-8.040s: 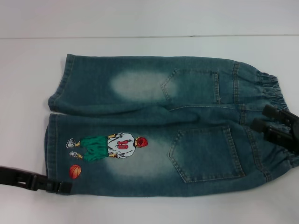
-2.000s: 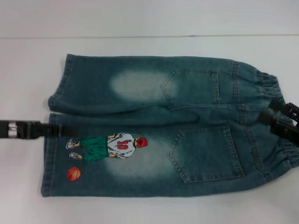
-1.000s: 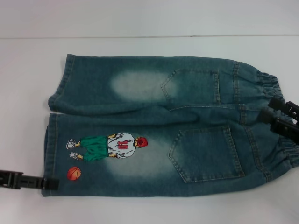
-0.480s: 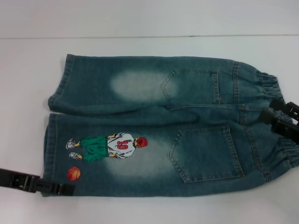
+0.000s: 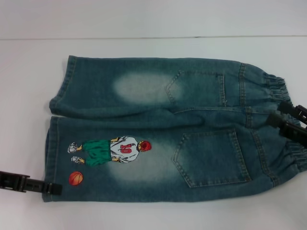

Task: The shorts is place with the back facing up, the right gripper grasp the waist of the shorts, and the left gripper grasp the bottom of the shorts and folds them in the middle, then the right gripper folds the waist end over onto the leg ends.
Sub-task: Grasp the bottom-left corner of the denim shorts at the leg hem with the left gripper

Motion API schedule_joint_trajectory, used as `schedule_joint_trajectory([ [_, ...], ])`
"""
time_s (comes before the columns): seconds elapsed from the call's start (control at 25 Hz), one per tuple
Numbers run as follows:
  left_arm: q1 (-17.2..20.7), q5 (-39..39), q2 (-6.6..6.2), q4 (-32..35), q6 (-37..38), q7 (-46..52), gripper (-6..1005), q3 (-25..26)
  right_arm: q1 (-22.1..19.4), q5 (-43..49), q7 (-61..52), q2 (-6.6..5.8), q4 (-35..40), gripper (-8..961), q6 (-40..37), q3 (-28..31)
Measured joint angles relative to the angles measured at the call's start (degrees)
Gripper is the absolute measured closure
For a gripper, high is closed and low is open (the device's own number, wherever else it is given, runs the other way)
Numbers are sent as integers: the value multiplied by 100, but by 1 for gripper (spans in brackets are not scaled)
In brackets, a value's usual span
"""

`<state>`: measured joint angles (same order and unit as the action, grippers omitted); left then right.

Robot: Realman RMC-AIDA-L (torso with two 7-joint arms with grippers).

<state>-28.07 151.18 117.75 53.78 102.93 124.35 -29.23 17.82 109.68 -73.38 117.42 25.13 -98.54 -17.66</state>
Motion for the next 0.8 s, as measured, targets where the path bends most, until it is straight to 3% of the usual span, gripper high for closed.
schedule_joint_trajectory([
  [0.56,-140,114,168,33,27,-24,91,-96,-14,4,1,1,0,72,23,0],
  [0.8,-146,-164,170,133,181,-39,92,-74,-15,0,3,0,0,72,14,0],
])
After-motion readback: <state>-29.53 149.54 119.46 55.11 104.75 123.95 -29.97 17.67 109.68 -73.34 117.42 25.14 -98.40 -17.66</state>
